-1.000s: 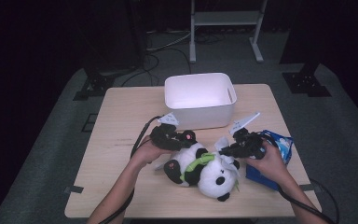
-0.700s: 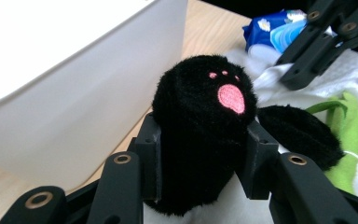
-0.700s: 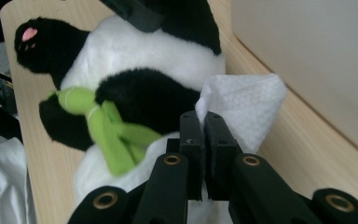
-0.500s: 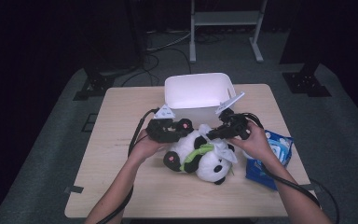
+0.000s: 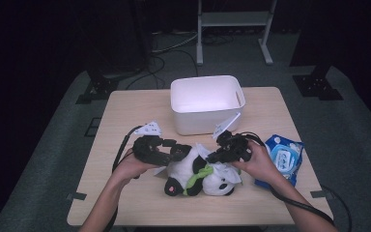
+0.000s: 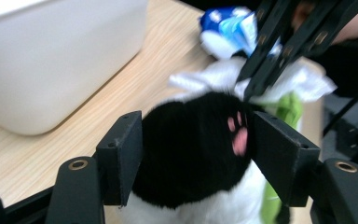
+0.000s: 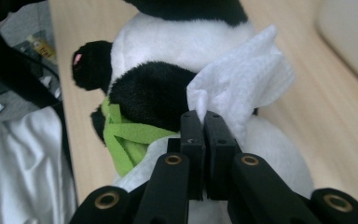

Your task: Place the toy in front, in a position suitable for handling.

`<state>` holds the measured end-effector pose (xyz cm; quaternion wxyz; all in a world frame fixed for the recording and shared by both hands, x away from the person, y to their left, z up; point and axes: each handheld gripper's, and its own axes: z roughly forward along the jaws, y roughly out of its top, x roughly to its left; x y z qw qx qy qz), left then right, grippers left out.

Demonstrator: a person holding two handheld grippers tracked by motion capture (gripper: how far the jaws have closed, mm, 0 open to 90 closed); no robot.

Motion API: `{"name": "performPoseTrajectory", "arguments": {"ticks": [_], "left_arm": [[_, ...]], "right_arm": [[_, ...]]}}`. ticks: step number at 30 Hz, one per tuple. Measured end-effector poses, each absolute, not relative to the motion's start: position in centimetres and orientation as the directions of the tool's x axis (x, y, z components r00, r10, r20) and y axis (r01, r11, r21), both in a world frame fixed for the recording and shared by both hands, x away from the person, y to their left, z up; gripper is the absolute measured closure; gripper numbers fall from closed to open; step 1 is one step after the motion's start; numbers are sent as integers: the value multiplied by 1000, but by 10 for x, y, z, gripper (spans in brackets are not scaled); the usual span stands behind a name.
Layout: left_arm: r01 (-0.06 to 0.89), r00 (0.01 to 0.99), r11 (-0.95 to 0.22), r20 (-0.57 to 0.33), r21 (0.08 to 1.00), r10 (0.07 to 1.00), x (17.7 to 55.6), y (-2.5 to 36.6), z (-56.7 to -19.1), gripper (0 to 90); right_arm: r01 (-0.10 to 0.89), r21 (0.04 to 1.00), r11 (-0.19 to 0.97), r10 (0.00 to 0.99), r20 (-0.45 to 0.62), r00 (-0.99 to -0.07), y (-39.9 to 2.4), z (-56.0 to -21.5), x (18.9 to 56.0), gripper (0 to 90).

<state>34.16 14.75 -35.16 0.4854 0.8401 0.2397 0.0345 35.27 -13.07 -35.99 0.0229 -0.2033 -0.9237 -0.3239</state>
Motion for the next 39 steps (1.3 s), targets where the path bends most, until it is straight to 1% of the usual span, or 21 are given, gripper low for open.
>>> {"name": "performPoseTrajectory", "arguments": {"ticks": [2,5,8,9,10,12,15,17,18,19,20,23,30,34,36,39], "left_arm": [[361,889,-403,-179,841,422,339,148,-345,337],[339,895,-403,-160,850,415,337,147,-333,337],[340,896,-404,-162,849,414,335,145,-329,337],[340,901,-416,-166,843,401,334,144,-330,337],[341,906,-458,-158,821,392,330,139,-335,337],[340,909,-476,-154,811,387,328,137,-340,337],[360,909,-473,-189,804,371,323,134,-353,340],[371,910,-481,-206,794,360,320,131,-362,351],[366,911,-479,-201,798,360,318,130,-366,351],[358,913,-476,-194,803,359,316,130,-369,351],[356,912,-464,-194,811,361,313,131,-370,352],[336,918,-459,-178,822,353,306,133,-371,353],[299,929,-488,-135,820,344,295,131,-368,353],[297,928,-497,-125,815,350,295,129,-367,351],[290,929,-507,-111,812,354,296,128,-365,330],[308,917,-531,-98,790,386,300,126,-363,199]], "right_arm": [[382,587,714,357,164,-920,-130,-360,346,873],[368,585,723,342,160,-926,-130,-360,337,874],[344,579,739,318,149,-936,-129,-359,327,874],[337,577,744,313,145,-939,-129,-359,323,874],[327,570,754,306,137,-942,-129,-358,318,874],[327,567,756,303,139,-943,-129,-357,316,874],[320,567,759,285,152,-946,-128,-352,312,872],[299,581,756,277,130,-952,-125,-347,309,872],[287,596,750,277,110,-955,-122,-341,308,872],[287,596,750,277,110,-955,-122,-341,308,872],[277,595,755,283,85,-955,-120,-336,307,872],[277,598,752,291,77,-954,-122,-333,308,871],[309,588,748,329,76,-941,-144,-329,306,869],[322,586,744,357,59,-932,-158,-330,303,869],[336,581,741,375,57,-925,-165,-332,302,869],[363,575,733,397,71,-915,-174,-337,302,870]]}}
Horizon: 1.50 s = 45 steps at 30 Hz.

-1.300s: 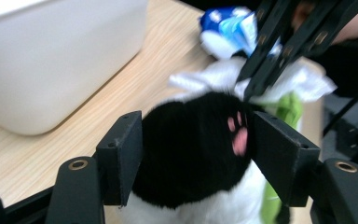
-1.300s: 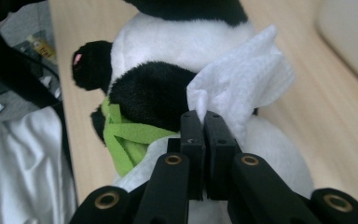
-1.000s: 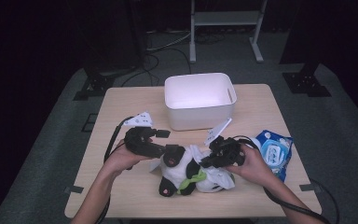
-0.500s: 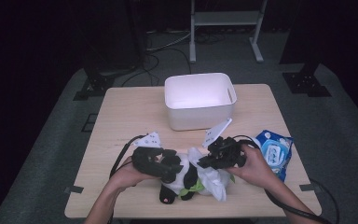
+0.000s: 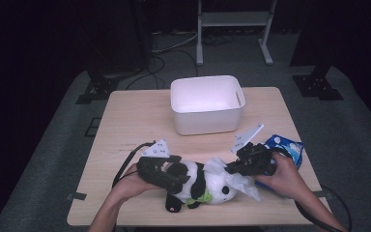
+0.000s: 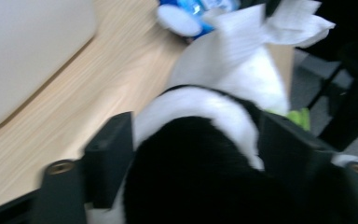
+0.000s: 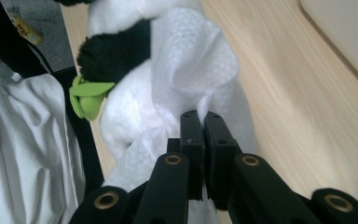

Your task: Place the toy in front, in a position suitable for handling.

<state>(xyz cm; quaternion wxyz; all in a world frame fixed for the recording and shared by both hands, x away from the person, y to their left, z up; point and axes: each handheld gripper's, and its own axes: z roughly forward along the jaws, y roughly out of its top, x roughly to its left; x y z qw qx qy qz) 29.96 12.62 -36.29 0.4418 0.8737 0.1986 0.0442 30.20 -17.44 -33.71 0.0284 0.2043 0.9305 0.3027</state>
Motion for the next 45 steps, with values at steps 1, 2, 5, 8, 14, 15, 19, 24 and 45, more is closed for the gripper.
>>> {"name": "performPoseTrajectory", "arguments": {"ticks": [1,2,5,8,14,15,19,24,45], "left_arm": [[319,915,-538,-104,781,390,301,126,-363,148],[329,911,-545,-107,772,398,303,125,-363,148],[360,900,-548,-127,755,417,305,124,-364,92],[392,898,-554,-174,734,404,307,124,-368,92],[365,901,-538,-142,760,410,302,120,-371,264],[363,897,-528,-135,768,420,300,119,-372,288],[342,890,-512,-96,788,446,297,114,-374,300],[313,881,-498,-51,809,470,295,107,-378,302],[258,878,-437,-20,862,479,284,87,-389,286]], "right_arm": [[372,574,729,403,80,-912,-178,-339,302,870],[372,574,729,403,80,-912,-178,-339,302,870],[374,575,728,405,80,-911,-182,-343,302,870],[396,564,724,418,98,-903,-188,-348,301,870],[394,573,719,425,87,-901,-191,-348,298,870],[390,577,718,425,80,-902,-190,-346,298,870],[369,592,717,413,66,-908,-182,-339,300,870],[343,597,725,393,50,-918,-164,-333,305,870],[249,638,728,263,76,-962,-97,-328,314,868]]}}
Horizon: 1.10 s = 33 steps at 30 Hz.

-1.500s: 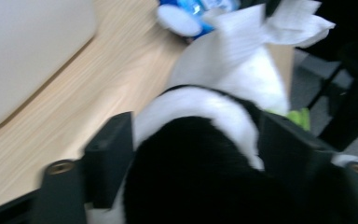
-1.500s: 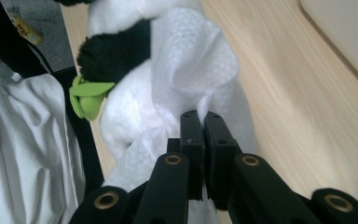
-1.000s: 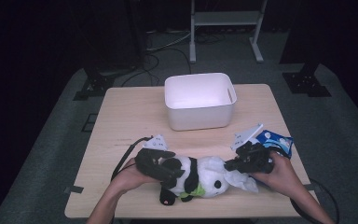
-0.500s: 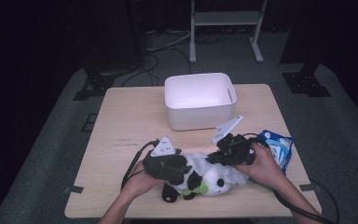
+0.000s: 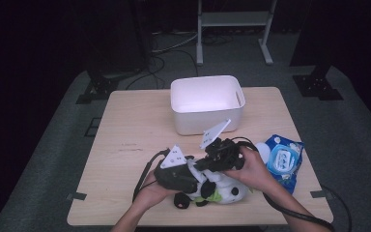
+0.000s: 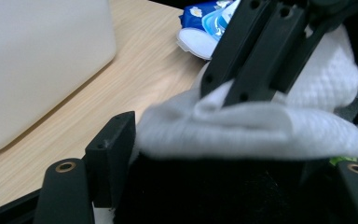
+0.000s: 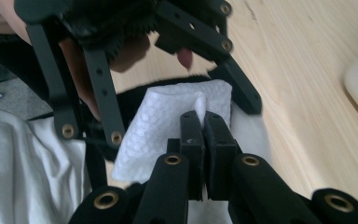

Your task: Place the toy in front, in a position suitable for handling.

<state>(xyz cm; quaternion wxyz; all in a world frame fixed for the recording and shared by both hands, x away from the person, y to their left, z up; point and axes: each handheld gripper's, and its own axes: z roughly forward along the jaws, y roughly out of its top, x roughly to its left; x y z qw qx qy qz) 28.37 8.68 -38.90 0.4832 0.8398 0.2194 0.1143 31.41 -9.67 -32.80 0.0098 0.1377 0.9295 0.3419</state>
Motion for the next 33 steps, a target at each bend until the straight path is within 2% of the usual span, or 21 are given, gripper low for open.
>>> {"name": "performPoseTrajectory", "arguments": {"ticks": [8,13,17,22,26,33], "left_arm": [[264,895,-453,-41,851,444,281,92,-386,275],[261,907,-474,-46,841,418,281,93,-382,265],[285,918,-483,-92,828,385,284,93,-376,240],[294,939,-574,-119,764,324,292,86,-364,126],[285,952,-654,-126,701,280,299,77,-363,73],[208,975,-755,-72,622,208,308,56,-370,54]], "right_arm": [[256,619,743,272,71,-960,-105,-328,315,868],[319,588,743,338,82,-938,-130,-334,316,863],[349,601,719,352,119,-929,-148,-340,314,859],[344,594,727,339,125,-932,-145,-346,309,860],[338,589,734,332,124,-935,-141,-348,309,860],[335,607,721,317,141,-938,-141,-352,308,860]]}}
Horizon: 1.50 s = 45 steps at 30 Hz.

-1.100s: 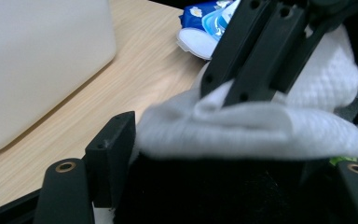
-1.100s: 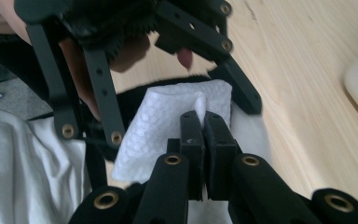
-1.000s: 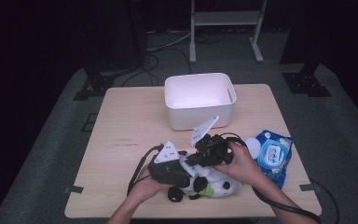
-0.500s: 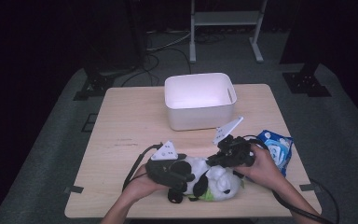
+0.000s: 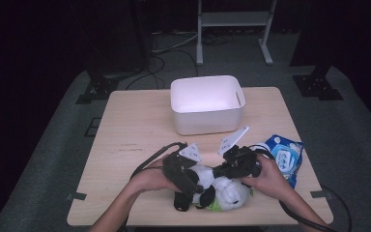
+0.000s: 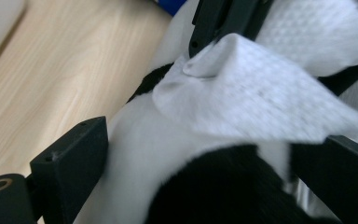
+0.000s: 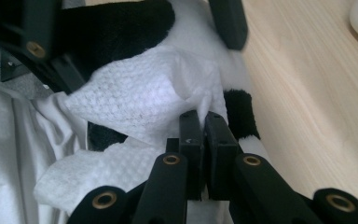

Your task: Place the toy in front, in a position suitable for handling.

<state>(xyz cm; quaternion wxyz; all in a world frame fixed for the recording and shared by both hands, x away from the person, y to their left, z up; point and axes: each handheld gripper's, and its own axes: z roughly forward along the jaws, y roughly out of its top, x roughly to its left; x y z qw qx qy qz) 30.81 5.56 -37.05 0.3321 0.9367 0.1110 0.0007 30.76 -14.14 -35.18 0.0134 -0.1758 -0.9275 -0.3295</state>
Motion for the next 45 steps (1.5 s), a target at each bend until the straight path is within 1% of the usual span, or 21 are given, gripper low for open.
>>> {"name": "performPoseTrajectory", "arguments": {"ticks": [2,3,4,6,7,9,12,15,19,22,23,25,29,32,35,38,40,41,43,45], "left_arm": [[198,979,-759,-84,620,186,311,52,-375,42],[193,980,-758,-86,623,179,312,52,-375,56],[183,982,-761,-77,622,173,312,53,-375,102],[169,983,-762,-46,625,180,312,55,-372,230],[158,983,-766,-29,623,179,312,55,-370,270],[144,983,-767,0,625,184,313,55,-368,315],[125,981,-764,37,633,192,317,56,-367,344],[101,975,-767,89,634,203,324,57,-366,348],[61,953,-782,198,620,231,336,58,-363,354],[8,925,-801,300,598,234,346,57,-360,353],[2,924,-804,307,595,229,348,58,-360,352],[16,931,-787,278,617,237,352,61,-364,346],[31,939,-739,234,673,253,348,72,-369,314],[35,941,-707,215,706,261,341,77,-371,272],[36,948,-679,191,733,255,333,81,-371,258],[56,961,-636,131,770,244,327,84,-367,233],[91,965,-587,75,805,252,325,89,-362,221],[106,963,-579,62,808,263,324,91,-360,201],[111,959,-597,71,795,273,321,94,-360,192],[134,962,-607,43,783,268,318,96,-364,165]], "right_arm": [[332,606,723,314,140,-939,-141,-352,307,861],[329,606,725,314,135,-940,-141,-353,307,860],[331,604,725,317,134,-939,-141,-353,307,860],[338,611,716,321,142,-936,-143,-353,308,860],[344,611,713,329,143,-934,-143,-353,310,860],[348,609,713,334,141,-932,-143,-352,314,861],[342,602,721,344,118,-932,-140,-348,320,861],[341,596,727,358,94,-929,-137,-345,328,860],[355,597,719,385,82,-919,-133,-343,344,861],[366,607,706,406,77,-911,-131,-341,359,863],[379,605,700,414,88,-906,-130,-342,365,863],[393,598,698,414,110,-903,-129,-344,372,864],[399,616,680,422,116,-899,-133,-342,379,865],[412,622,666,434,126,-892,-136,-340,379,864],[414,613,673,424,139,-895,-138,-343,374,864],[408,583,703,405,144,-903,-138,-346,365,864],[404,561,722,395,145,-907,-139,-348,361,864],[406,550,730,391,151,-908,-140,-349,358,864],[409,542,734,387,161,-908,-141,-352,352,864],[408,538,737,377,173,-910,-143,-354,347,865]]}}
